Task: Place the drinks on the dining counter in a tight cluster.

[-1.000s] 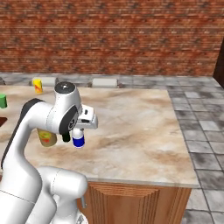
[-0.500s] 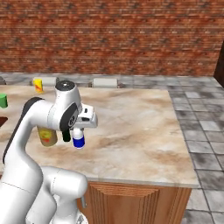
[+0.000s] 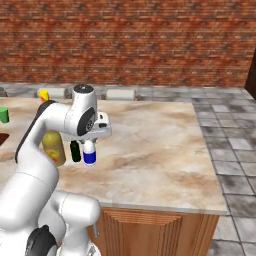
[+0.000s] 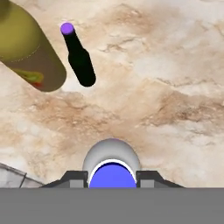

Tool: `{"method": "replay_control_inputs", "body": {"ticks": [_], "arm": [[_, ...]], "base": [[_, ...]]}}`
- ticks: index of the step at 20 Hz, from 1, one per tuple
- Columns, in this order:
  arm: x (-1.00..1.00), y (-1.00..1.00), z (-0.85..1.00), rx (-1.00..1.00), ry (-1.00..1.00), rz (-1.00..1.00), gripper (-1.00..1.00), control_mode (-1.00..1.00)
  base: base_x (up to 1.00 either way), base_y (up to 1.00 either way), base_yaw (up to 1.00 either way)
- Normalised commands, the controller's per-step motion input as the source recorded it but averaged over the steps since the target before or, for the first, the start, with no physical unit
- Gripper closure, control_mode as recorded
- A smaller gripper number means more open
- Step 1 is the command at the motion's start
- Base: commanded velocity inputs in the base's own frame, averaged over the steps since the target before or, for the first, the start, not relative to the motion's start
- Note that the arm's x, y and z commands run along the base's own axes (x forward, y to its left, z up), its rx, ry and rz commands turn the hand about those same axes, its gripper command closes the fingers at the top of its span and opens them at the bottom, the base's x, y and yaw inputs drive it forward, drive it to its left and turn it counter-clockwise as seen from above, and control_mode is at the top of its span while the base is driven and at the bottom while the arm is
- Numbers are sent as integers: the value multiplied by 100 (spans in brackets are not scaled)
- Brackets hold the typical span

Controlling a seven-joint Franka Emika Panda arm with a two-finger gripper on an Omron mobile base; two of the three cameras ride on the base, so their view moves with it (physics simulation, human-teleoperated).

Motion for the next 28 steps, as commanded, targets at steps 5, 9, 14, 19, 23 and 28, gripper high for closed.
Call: {"method": "replay_control_inputs", "body": {"ticks": [5, 9, 14, 19, 23, 28], "arm": [[26, 5, -36, 4, -20, 19, 100, -100], [42, 20, -15, 0, -5, 22, 100, -100], [56, 3, 2, -2, 5, 14, 100, -100], [57, 1, 1, -1, 12, 9, 100, -100], [56, 12, -6, 0, 8, 2, 100, -100], [30, 20, -18, 0, 0, 3, 100, -100]], "base": [[0, 0, 0], [0, 0, 0], [0, 0, 0], [0, 0, 0], [0, 0, 0], [0, 0, 0]]}}
